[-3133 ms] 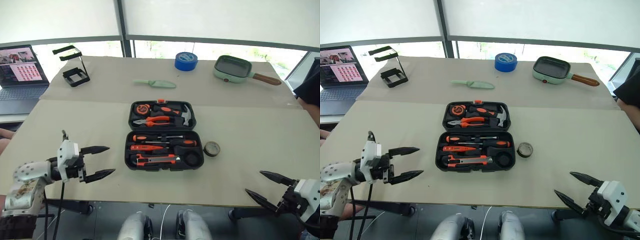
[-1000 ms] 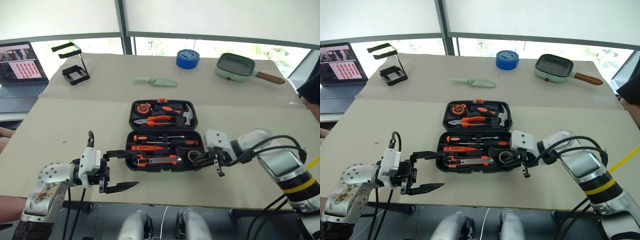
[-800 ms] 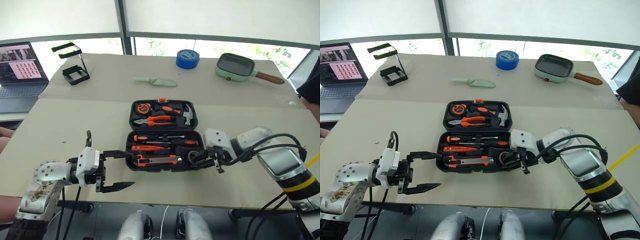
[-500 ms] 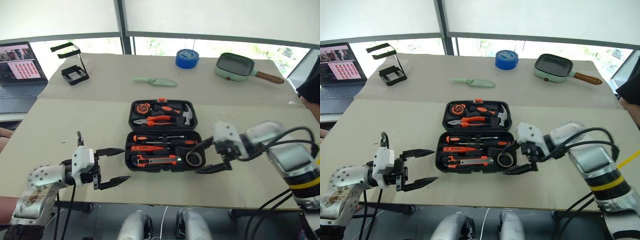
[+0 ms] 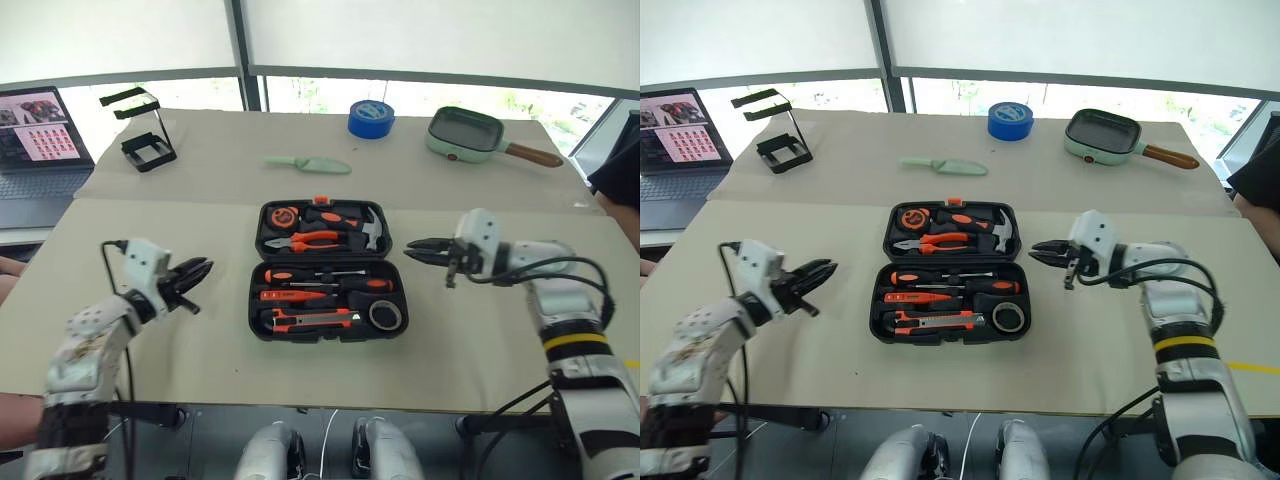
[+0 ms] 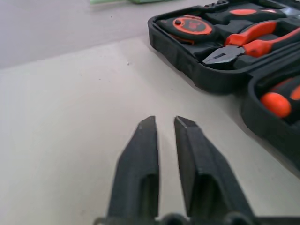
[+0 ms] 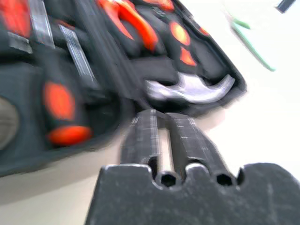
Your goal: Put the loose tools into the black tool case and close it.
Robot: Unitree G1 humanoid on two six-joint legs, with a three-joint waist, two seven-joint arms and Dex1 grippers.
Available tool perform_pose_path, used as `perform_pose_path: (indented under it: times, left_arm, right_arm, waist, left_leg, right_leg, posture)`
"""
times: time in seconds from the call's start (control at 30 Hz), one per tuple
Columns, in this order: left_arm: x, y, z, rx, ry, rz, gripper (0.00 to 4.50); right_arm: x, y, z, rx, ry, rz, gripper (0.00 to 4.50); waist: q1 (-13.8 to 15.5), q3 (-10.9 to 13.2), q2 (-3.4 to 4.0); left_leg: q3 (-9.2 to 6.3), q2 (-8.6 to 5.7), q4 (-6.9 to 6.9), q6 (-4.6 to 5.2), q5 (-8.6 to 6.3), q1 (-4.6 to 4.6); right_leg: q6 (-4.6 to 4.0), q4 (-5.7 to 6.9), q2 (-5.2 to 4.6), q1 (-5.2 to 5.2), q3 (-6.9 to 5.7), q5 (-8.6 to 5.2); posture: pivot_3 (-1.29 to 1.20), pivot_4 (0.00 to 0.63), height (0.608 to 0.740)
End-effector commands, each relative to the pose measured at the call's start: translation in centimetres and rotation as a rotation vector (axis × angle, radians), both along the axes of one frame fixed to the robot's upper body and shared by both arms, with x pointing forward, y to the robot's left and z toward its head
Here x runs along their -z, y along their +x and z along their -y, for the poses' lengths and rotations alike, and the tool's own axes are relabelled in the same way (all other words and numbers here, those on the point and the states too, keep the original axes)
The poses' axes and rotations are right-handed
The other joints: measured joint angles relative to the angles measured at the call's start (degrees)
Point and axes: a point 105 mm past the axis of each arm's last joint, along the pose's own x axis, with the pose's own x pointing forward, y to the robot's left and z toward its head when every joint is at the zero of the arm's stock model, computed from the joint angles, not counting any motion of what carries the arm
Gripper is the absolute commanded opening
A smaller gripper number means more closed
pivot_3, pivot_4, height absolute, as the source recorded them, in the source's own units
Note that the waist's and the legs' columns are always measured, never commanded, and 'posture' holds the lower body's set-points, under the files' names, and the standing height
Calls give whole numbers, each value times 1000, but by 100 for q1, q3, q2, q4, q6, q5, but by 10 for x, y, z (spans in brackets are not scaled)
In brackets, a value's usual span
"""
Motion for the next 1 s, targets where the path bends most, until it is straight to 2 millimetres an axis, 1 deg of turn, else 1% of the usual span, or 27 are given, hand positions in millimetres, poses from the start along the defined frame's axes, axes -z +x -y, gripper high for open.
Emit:
perform_pose_path:
  times: [0.03,0.1,0.17,0.3,0.43,0.53,0.63,0.7,0.77,0.8,0.83,0.87,0.9,0.93,0.97,1.0]
  left_arm:
    - [3,6,14,57,49,-5,20]
    - [5,8,16,74,70,-6,20]
    - [10,9,21,109,74,-27,20]
    - [15,4,35,211,108,-45,20]
    - [12,4,39,247,97,-22,20]
    - [13,-1,42,287,96,-23,20]
    - [16,-11,39,307,125,-46,20]
    - [15,-15,36,303,126,-53,20]
    - [13,-19,28,259,81,-100,20]
    - [9,-21,25,250,88,-98,259]
    - [3,-23,22,235,90,-85,521]
    - [-6,-24,21,228,75,-67,684]
    - [-17,-27,18,207,25,-60,1045]
    - [-26,-30,13,193,-18,-72,1439]
    - [-35,-35,8,190,-48,-84,1788]
    - [-41,-38,-1,175,-43,-103,2190]
  right_arm:
    - [2,8,-6,11,-30,44,0]
    - [7,8,-10,-5,-33,22,0]
    - [7,5,-18,-45,-13,8,0]
    - [13,-14,-34,-169,13,-80,0]
    - [17,-31,-42,-221,17,-138,0]
    - [17,-41,-45,-224,29,-138,0]
    - [17,-48,-43,-197,35,-139,0]
    - [21,-48,-34,-152,28,-154,0]
    - [18,-47,-21,-82,56,-172,0]
    - [16,-50,-13,-62,66,-205,0]
    - [11,-51,-5,-40,61,-183,0]
    - [7,-54,3,-16,65,-195,288]
    - [2,-59,12,-7,58,-194,579]
    - [0,-65,20,3,63,-235,823]
    - [-4,-74,25,-7,66,-275,1172]
    - [-17,-70,30,36,88,-221,1513]
  waist:
    - [-58,1,-1]
    - [-110,1,-1]
    - [-131,1,-1]
    - [-131,1,0]
    - [-109,1,0]
    - [-91,1,0]
    - [-92,1,0]
    - [-94,1,0]
    - [-92,1,0]
    - [-92,1,0]
    - [-86,1,0]
    - [-73,2,1]
    - [-62,2,0]
    - [-47,3,0]
    - [-36,4,0]
    - [-28,6,-2]
  left_leg:
    - [0,1,-2,-5,5,0]
    - [1,1,-9,-7,8,7]
    - [1,7,-12,-8,9,10]
    - [0,13,-14,-13,12,12]
    - [-4,13,-14,-13,11,11]
    - [-13,12,-16,-13,11,8]
    - [-14,12,-19,-13,10,6]
    - [-16,11,-23,-16,8,7]
    - [-15,8,-23,-29,1,7]
    - [-16,8,-23,-29,1,7]
    - [-16,8,-23,-29,1,6]
    - [-18,8,-23,-28,1,4]
    - [-23,7,-23,-28,1,2]
    - [-29,7,-23,-29,0,0]
    - [-30,5,-22,-29,-1,-6]
    - [-41,6,-22,-28,-2,-12]
  right_leg:
    - [-1,-2,5,-1,1,0]
    - [-4,3,6,-1,6,-1]
    - [-6,0,14,0,7,-3]
    - [-10,0,21,-2,8,-5]
    - [-11,2,3,-5,8,-5]
    - [-11,1,-14,-6,7,-5]
    - [-12,0,-29,-9,5,-5]
    - [-14,0,-37,-10,5,-6]
    - [-13,1,-38,-10,3,-6]
    - [-13,1,-40,-9,5,-6]
    - [-13,1,-40,-9,5,-6]
    - [-13,0,-42,-10,6,-6]
    - [-13,1,-46,-10,8,-6]
    - [-13,-1,-49,-8,9,-6]
    - [-12,-3,-48,-12,7,-6]
    - [-12,-5,-51,-12,8,-6]
  posture:
    - [0,150,740]
    - [0,150,740]
    - [0,150,740]
    - [0,150,740]
    - [0,150,740]
    - [0,150,740]
    - [0,150,740]
    - [0,150,740]
    - [0,150,740]
    - [0,150,740]
    - [0,150,740]
    - [0,150,740]
    - [0,150,740]
    - [0,150,740]
    - [0,150,740]
    - [0,150,740]
